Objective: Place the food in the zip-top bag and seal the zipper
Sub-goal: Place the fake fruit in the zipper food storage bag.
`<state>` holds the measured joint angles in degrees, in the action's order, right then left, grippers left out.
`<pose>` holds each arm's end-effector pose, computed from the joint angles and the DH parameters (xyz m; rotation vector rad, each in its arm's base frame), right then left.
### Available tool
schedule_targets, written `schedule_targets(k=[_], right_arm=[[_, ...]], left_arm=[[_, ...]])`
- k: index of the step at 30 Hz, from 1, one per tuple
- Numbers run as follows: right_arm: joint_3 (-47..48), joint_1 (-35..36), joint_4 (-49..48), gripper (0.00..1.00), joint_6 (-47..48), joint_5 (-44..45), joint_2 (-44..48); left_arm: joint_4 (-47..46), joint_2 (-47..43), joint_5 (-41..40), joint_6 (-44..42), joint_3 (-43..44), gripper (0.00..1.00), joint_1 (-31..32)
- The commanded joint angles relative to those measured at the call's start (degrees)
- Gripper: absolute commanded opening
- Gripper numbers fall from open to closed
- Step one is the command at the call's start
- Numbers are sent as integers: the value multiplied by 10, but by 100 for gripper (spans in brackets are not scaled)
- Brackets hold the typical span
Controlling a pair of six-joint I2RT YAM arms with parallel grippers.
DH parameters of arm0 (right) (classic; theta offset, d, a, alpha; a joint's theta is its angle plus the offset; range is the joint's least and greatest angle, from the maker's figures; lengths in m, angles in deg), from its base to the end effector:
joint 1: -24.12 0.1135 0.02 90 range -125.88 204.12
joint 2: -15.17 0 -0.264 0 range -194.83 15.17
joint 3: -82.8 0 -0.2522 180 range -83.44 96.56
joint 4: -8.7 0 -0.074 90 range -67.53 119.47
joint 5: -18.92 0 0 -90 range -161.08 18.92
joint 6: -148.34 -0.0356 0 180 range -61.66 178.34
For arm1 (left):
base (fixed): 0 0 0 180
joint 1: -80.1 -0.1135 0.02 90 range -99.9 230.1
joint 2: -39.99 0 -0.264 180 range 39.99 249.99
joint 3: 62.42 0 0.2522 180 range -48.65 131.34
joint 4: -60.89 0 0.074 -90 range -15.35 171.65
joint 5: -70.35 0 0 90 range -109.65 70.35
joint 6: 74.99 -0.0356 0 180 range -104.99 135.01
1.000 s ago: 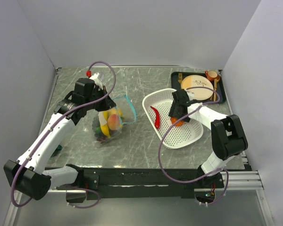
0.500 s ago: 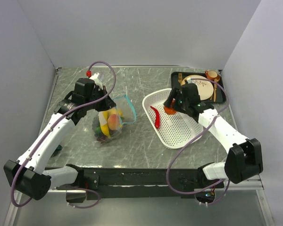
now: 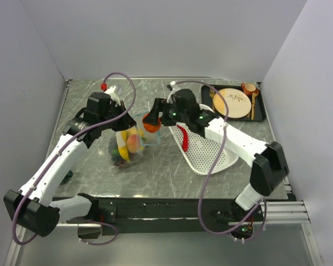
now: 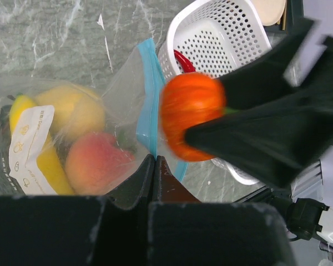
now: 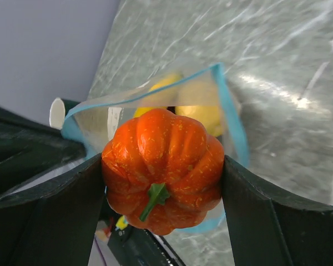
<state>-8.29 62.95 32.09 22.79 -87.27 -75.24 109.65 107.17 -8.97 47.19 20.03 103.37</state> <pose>0.2837 0.2411 0.3254 -0.2577 2.1523 1.0777 0.2287 -0.1055 0.3631 -0.0618 2.2425 -0.7456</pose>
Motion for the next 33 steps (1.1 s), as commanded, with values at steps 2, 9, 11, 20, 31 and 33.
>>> schedule_targets(k=[2,9,11,20,31,33], right_arm=[[56,29,-27,50,-15,-32,-64],[63,43,-67,50,-15,-30,-100],[63,45,-82,51,-19,-32,-100],[97,60,-100,66,-28,-21,-139],[88,65,-80,100,-8,-5,-144],[85,65,-80,100,1,-1,-137]], left_arm=[[-17,-29,0,-5,2,1,0],[-20,-40,3,-5,1,1,0],[-19,-37,6,-5,-1,1,0],[-23,-41,10,-3,-1,1,0],[-30,-53,3,-2,1,1,0],[-29,-51,5,-3,0,1,0]])
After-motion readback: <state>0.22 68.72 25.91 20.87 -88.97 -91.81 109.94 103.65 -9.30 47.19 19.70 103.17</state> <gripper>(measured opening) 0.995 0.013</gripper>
